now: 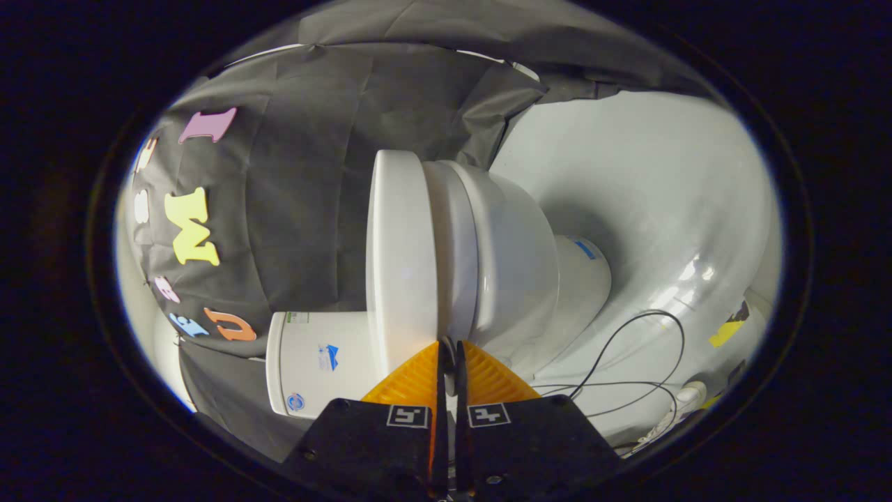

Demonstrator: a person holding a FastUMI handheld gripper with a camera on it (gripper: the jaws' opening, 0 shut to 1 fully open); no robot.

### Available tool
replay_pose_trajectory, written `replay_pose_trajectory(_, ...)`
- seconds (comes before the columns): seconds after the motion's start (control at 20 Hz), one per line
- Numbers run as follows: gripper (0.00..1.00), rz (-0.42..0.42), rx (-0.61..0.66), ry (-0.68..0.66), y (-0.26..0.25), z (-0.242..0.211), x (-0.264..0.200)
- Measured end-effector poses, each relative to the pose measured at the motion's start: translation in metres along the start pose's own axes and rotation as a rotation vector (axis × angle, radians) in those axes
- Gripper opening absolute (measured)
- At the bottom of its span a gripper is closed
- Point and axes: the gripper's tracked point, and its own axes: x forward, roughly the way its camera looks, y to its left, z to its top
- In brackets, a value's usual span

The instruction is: Open the toilet lid.

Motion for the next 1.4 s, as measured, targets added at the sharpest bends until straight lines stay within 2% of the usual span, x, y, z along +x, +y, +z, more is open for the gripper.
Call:
replay_pose_trajectory(0.6,0.06,-0.044,-0.053,-0.011,0.004,-0.001,-0.001)
replay_pose_trajectory(0.9,0.04,-0.035,-0.028,-0.015,0.008,-0.001,-0.001)
replay_pose_trajectory(1.4,0.04,-0.029,-0.087,-0.041,0.035,-0.002,-0.014)
